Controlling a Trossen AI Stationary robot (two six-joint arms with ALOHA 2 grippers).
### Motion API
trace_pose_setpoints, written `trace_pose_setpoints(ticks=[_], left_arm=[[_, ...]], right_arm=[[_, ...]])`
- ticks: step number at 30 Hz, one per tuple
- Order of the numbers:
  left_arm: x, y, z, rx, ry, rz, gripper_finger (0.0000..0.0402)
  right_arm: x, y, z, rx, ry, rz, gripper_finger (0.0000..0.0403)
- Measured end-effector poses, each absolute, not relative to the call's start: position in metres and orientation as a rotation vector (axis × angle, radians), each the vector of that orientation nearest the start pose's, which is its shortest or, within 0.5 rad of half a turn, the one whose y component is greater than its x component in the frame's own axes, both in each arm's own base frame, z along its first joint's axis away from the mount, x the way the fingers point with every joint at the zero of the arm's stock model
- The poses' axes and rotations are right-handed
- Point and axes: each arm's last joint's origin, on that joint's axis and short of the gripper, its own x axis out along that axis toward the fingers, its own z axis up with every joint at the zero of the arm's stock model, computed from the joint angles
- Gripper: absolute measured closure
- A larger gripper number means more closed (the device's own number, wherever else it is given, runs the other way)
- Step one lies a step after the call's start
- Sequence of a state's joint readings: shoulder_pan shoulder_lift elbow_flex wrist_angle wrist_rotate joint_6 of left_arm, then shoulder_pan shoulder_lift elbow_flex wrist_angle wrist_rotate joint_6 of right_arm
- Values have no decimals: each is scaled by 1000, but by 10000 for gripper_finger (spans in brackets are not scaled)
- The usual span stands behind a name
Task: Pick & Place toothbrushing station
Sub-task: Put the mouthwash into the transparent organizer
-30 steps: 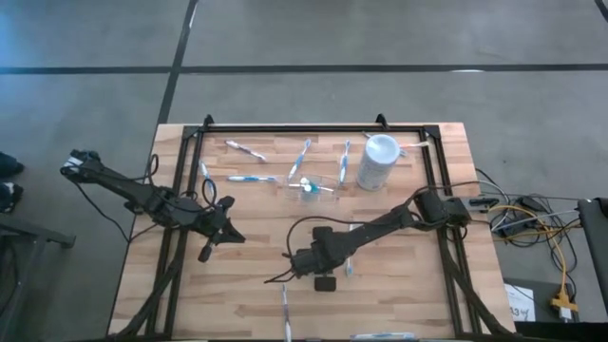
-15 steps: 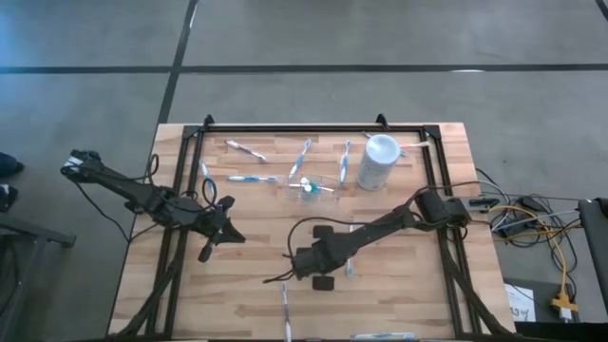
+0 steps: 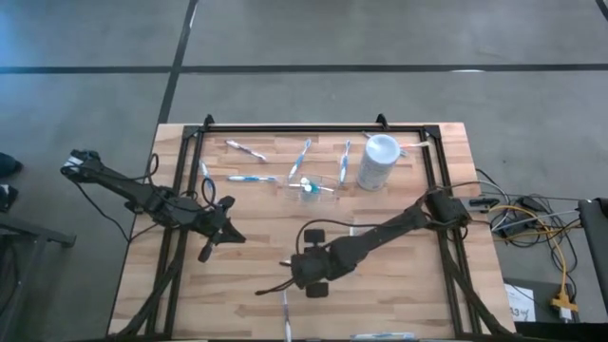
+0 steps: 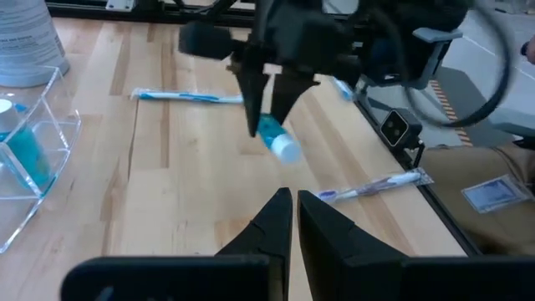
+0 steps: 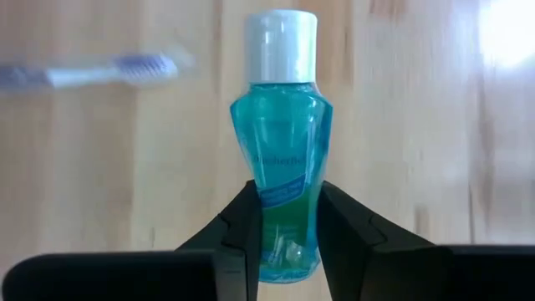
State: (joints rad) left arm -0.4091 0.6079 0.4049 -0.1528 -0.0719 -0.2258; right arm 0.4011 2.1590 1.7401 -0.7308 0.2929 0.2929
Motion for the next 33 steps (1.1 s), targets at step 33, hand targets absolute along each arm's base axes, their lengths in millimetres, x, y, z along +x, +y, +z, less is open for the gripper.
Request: trace_pose_setpoints(ticks=[33], left_arm=[[163, -70, 220, -155, 345, -120, 376]], right_arm=[[373, 148, 204, -120, -36, 208, 320]])
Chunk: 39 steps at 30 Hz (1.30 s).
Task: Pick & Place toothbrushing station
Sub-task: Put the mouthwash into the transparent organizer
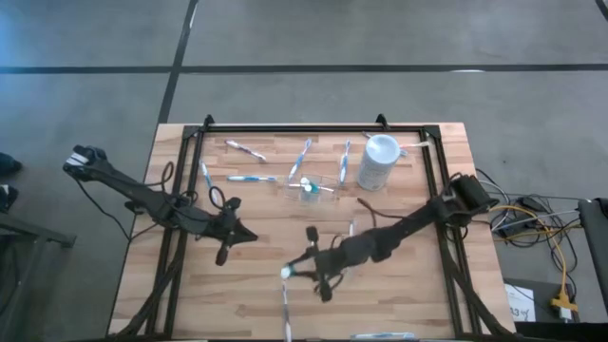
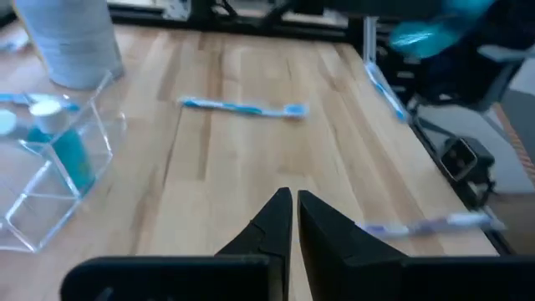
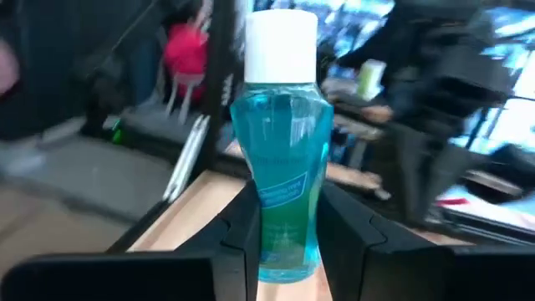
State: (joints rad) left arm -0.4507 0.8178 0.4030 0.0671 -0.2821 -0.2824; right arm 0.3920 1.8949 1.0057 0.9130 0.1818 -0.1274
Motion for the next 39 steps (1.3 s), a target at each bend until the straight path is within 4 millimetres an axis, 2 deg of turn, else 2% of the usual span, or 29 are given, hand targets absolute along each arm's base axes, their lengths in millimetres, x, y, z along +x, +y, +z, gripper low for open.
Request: trace_pose_setpoints(ticks=[4, 9, 12, 17, 23, 28, 34, 39], left_arm=[[171, -74, 226, -166, 263, -132, 366], [183, -80, 247, -136, 207, -152, 312], [196, -85, 258, -155, 201, -115, 272], [220, -96, 271, -86, 204, -87, 212], [239, -104, 287, -48, 120, -79, 162], [248, -108, 280, -28, 138, -73, 145], [255, -107, 269, -33, 170, -25, 147], [255, -107, 270, -36, 165, -29, 149]], right_arm=[[357, 133, 184, -41, -89, 186, 317], [348, 119, 167, 39, -61, 150, 317], [350, 116, 162, 68, -35, 79, 315], [352, 115, 155, 58, 5, 49, 313], [354, 114, 156, 33, 8, -5, 312], [356, 115, 159, 16, -3, -2, 312], [360, 116, 164, 4, -22, -1, 312], [360, 117, 165, 1, -23, 1, 312]])
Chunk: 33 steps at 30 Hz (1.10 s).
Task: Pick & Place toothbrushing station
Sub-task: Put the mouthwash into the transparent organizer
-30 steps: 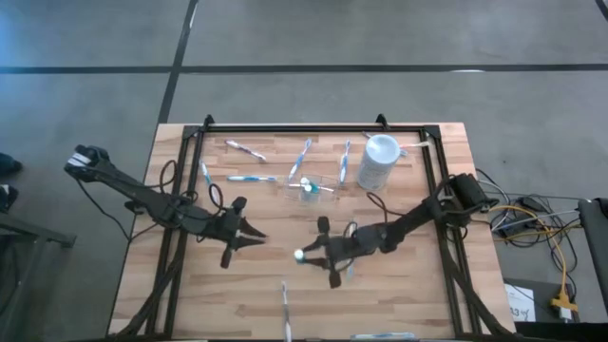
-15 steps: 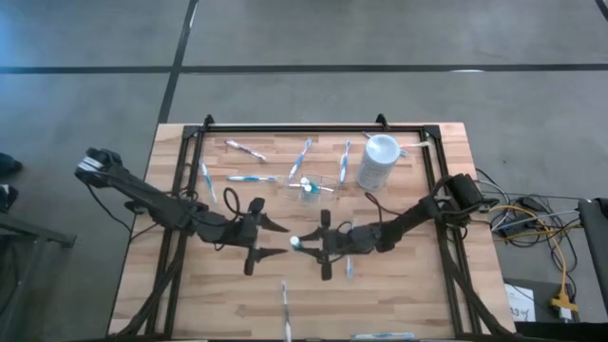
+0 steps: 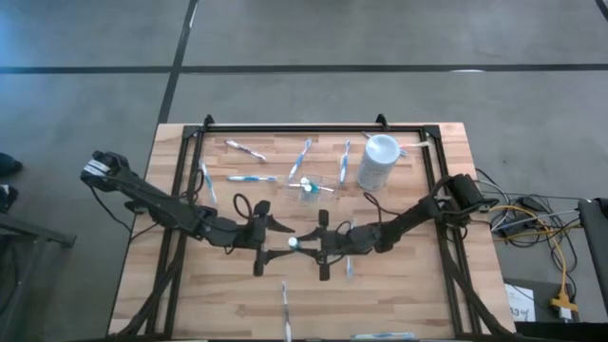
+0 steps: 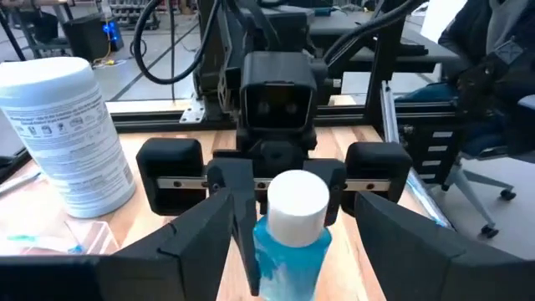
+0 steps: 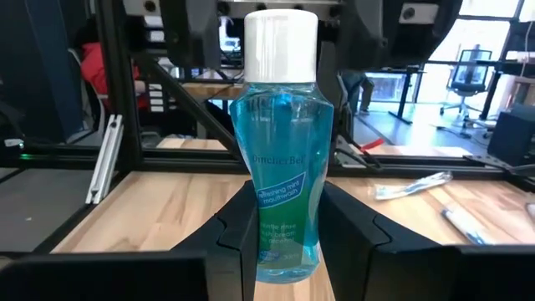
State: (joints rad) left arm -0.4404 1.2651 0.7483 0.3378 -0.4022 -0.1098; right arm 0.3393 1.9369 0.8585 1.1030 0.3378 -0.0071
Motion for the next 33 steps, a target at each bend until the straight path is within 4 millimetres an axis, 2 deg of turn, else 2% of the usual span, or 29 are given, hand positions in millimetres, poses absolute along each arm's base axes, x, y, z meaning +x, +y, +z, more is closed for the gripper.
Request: trace_pose_setpoints(ticks=[4, 7, 13, 18, 25, 33], left_arm=[[252, -106, 272, -51, 195, -44, 158], [252, -106, 279, -27, 321, -50, 163], [248, -104, 309, 112, 618, -30, 165], [253, -107, 325, 192, 685, -70, 165], [261, -110, 315, 192, 753, -73, 165], [270, -113, 303, 193, 793, -76, 165]], right_arm=[[360, 117, 162, 5, 8, 3, 312], [360, 117, 157, 23, 58, 1, 312], [365, 115, 151, 55, 175, -20, 312], [376, 117, 157, 39, 253, -38, 312], [383, 121, 164, -6, 301, -103, 312], [382, 122, 163, -10, 306, -102, 312]])
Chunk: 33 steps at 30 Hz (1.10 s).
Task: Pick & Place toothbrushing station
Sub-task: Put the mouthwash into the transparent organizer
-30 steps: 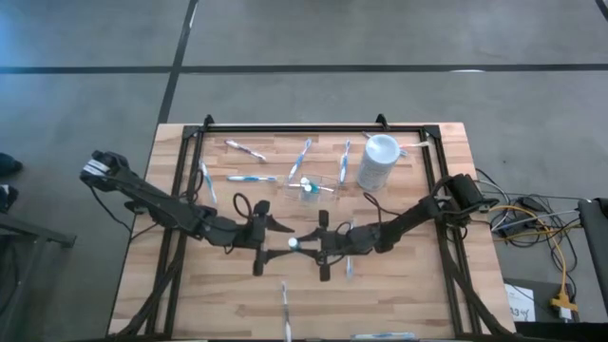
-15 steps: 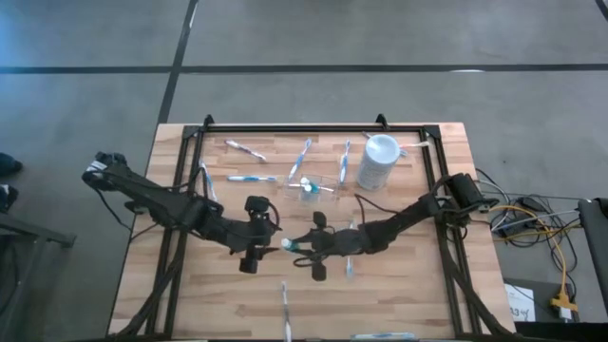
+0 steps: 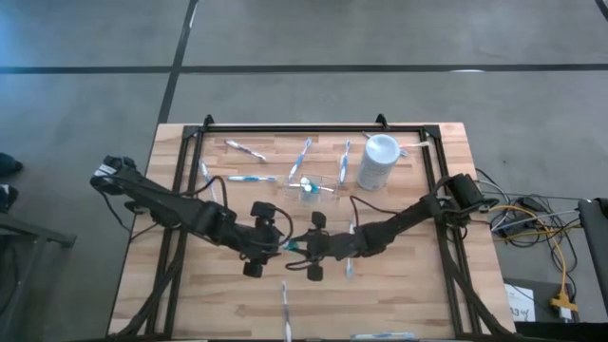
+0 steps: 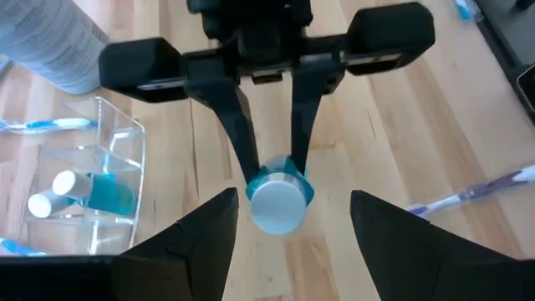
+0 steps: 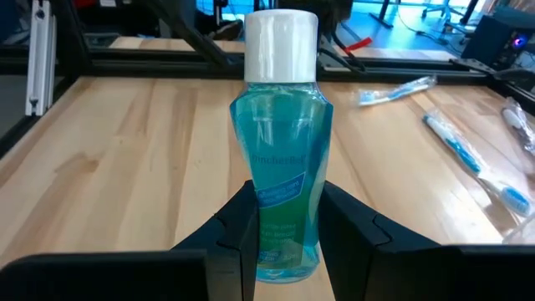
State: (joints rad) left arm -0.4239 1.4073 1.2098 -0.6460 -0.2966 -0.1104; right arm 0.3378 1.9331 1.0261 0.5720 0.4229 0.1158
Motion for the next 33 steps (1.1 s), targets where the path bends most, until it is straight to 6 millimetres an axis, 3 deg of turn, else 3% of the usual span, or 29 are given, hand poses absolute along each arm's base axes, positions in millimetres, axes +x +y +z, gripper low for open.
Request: trace_pose_setpoints(ticks=[12, 22, 33], left_arm=[[277, -105, 300, 171, 801, -39, 179], [278, -104, 299, 153, 806, -64, 308], [277, -105, 293, 140, 813, -88, 311]], right_arm=[[382, 122, 164, -10, 299, -101, 312], [382, 122, 164, -15, 302, -103, 312], [382, 122, 163, -16, 305, -99, 312]])
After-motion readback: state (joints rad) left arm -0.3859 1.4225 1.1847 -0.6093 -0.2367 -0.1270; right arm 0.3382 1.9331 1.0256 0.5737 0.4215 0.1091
